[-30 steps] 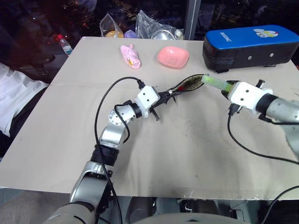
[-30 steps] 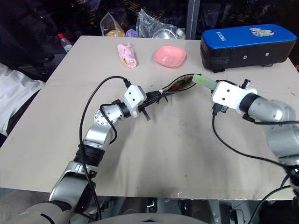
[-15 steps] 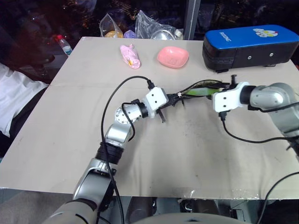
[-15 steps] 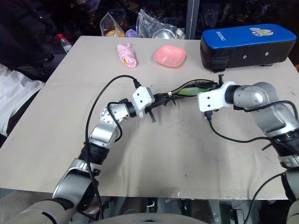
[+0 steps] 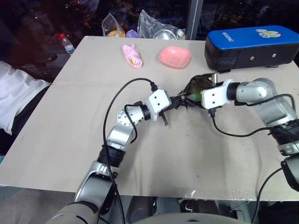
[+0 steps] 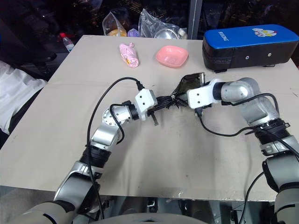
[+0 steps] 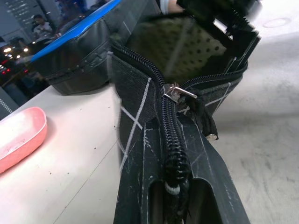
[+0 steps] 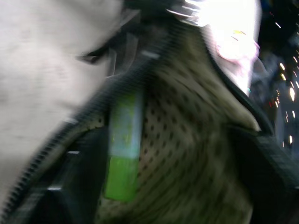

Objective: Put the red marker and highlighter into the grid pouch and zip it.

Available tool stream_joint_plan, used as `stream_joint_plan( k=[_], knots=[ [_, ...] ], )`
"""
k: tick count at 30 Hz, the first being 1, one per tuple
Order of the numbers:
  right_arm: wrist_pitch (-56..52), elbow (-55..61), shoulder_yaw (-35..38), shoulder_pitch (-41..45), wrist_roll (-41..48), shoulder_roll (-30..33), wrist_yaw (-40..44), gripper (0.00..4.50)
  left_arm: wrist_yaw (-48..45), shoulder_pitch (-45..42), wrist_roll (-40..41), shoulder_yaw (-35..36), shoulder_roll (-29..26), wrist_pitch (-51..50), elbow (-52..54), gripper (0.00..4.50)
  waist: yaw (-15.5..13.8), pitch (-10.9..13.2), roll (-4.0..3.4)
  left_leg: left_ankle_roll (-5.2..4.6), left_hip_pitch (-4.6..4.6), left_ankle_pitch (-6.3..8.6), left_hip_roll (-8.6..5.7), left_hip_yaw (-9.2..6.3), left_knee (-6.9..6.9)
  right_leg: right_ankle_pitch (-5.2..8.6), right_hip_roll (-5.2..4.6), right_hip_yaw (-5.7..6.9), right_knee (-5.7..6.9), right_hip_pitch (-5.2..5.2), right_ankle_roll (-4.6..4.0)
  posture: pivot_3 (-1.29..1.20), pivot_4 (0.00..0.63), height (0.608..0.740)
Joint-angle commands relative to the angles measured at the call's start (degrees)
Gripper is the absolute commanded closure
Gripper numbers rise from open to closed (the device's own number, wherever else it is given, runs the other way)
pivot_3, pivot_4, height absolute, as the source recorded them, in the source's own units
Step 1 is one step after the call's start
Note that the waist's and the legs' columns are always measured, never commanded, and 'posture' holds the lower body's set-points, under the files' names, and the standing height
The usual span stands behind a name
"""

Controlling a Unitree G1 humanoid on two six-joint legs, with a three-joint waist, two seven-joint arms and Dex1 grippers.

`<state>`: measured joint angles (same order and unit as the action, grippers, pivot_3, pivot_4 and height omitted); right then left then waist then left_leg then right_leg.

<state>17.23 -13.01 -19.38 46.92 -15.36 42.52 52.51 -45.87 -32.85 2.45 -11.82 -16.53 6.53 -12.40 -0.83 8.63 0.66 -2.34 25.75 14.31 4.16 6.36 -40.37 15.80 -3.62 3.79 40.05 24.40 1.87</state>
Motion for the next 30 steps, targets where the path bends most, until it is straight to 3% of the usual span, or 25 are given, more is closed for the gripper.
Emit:
stream_joint_plan(
  k=[1,8,13,15,24,30],
  knots=[
    [-16.0,13.5,11.6,-4.2,11.8,3.3,3.2,0.05,-0.1,0.8,1.3,-0.1,0.8,0.1,1.6,4.5,-0.1,0.0,0.0,0.0,0.02,0.0,0.03,-0.04,0.01,0.0,-0.01,0.02,-0.02,0.0,0.0,0.0,0.15,0.688],
    [-66.3,40.2,27.8,-14.3,38.4,2.7,0.0,0.05,-0.6,0.7,2.5,0.2,2.2,-0.9,0.5,4.5,0.0,0.0,-0.01,-0.01,-0.01,0.01,0.04,-0.3,-0.01,-0.01,-0.04,0.02,0.05,-0.02,-0.01,0.0,0.15,0.688],
    [-90.3,50.0,32.5,-20.6,50.1,-3.7,-8.0,0.05,-1.5,1.2,3.1,-0.5,3.2,-1.5,0.1,4.5,0.0,0.0,0.01,-0.03,-0.02,0.02,0.04,-0.49,0.0,-0.01,-0.05,0.07,0.03,-0.1,-0.03,0.0,0.15,0.688],
    [-95.1,51.7,32.4,-22.1,51.4,-7.5,-12.0,0.05,-1.8,1.4,3.0,-1.0,3.4,-1.5,-0.1,4.5,0.0,0.0,0.0,-0.03,-0.02,0.02,0.03,-0.53,0.0,-0.01,-0.04,0.08,0.01,-0.12,-0.02,0.0,0.15,0.688],
    [-98.5,47.9,29.1,-21.7,50.3,-23.2,-26.0,0.05,-2.7,1.5,2.6,-2.0,3.7,-1.5,-0.4,4.5,0.1,0.0,0.0,-0.04,-0.01,0.02,-0.04,-0.54,0.0,-0.01,0.01,0.06,0.01,-0.12,-0.02,0.0,0.15,0.688],
    [-97.5,43.6,30.3,-19.9,51.0,-28.4,-29.3,0.05,-2.9,2.0,2.3,-2.5,3.5,-1.4,0.0,4.5,0.0,0.0,0.0,-0.04,0.0,0.02,-0.06,-0.54,0.0,-0.01,0.02,0.07,0.0,-0.12,-0.01,0.0,0.15,0.688]
  ],
)
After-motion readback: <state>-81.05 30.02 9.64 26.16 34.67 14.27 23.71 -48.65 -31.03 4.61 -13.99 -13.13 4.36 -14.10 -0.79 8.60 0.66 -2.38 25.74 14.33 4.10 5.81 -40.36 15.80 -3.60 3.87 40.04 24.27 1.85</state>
